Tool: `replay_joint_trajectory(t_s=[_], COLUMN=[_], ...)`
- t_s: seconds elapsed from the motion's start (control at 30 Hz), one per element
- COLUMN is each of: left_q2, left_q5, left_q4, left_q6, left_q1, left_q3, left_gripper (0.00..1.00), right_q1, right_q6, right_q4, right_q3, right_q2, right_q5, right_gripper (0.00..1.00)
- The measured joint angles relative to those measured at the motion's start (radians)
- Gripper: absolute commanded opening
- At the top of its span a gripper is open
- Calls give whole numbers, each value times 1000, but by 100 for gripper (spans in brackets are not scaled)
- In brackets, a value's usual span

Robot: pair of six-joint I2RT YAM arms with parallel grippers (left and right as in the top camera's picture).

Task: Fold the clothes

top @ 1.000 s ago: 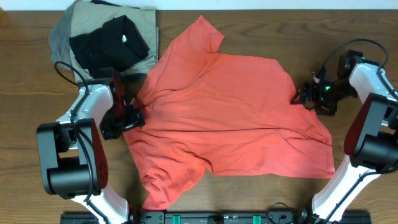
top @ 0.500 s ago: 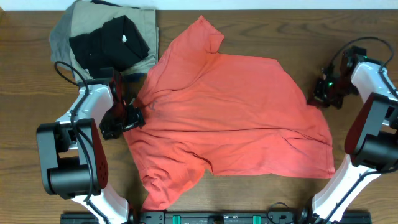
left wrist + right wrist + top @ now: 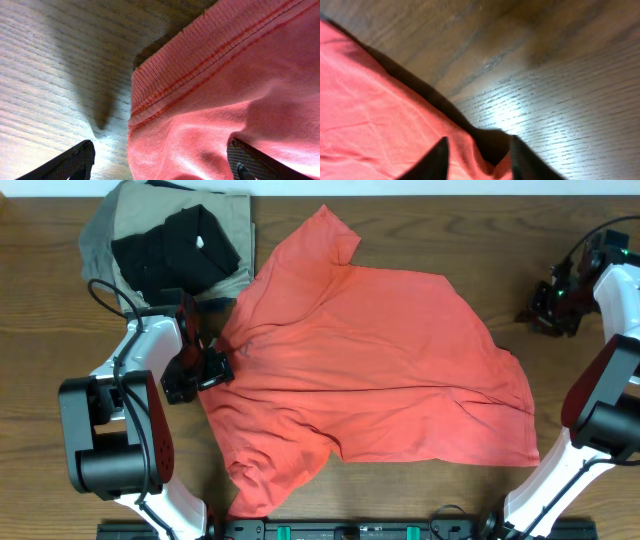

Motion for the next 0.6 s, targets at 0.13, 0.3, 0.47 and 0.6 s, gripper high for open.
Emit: replay_joint_trajectory(t_s=[0.13,0.3,0.47,0.6], left_q2=[0,0,0,0], left_q5=[19,28,29,29], left_q4=[10,11,10,10], left_q6=[0,0,0,0], left_q1=[0,0,0,0], left_q3=[0,0,0,0], left_gripper=[86,86,86,86], right_q1=[19,98,148,150], right_q6=[-3,-3,-3,-12], right_q4=[38,114,146,155], right_q3=[-52,-162,-201,-203], right_q2=[0,3,4,4], right_q5=[-5,-8,-13,-4], right_gripper=[49,52,36,12])
